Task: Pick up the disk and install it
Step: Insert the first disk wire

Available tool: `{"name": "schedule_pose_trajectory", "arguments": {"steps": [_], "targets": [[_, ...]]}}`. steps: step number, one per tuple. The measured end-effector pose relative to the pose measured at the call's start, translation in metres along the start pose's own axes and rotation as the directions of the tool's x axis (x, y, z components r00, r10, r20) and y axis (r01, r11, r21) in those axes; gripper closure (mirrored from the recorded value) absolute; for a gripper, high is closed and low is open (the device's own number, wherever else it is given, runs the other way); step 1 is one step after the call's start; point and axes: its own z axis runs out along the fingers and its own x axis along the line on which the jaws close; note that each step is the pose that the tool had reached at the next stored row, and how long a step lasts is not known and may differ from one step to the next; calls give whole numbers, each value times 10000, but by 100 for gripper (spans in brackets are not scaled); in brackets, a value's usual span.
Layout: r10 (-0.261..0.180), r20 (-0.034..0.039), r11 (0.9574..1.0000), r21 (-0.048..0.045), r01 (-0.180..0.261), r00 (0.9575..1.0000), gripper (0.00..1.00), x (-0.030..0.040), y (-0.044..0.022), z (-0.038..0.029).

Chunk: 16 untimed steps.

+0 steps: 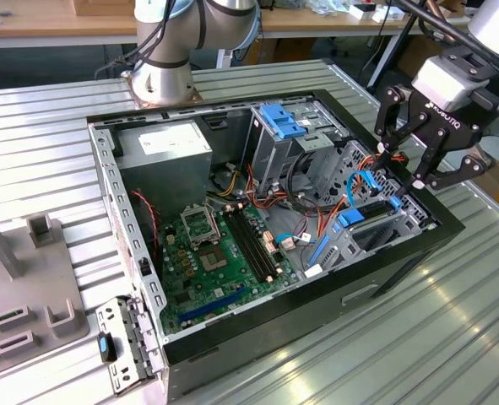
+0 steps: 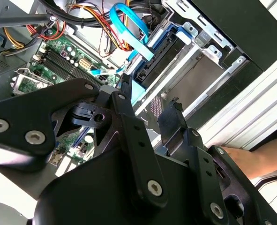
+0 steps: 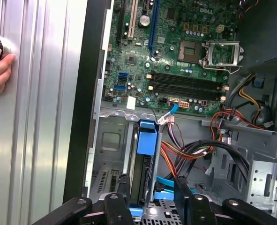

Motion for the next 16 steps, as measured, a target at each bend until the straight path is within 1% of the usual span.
{"name": "schedule_pose_trajectory", "arguments": {"steps": [7, 12, 16], "targets": [[0, -1, 10000, 0, 0, 10000, 50, -9, -1, 0], [0, -1, 10000, 0, 0, 10000, 50, -52, -5, 3], [-32, 0, 10000, -2, 32, 10000, 50, -110, -32, 7]]}}
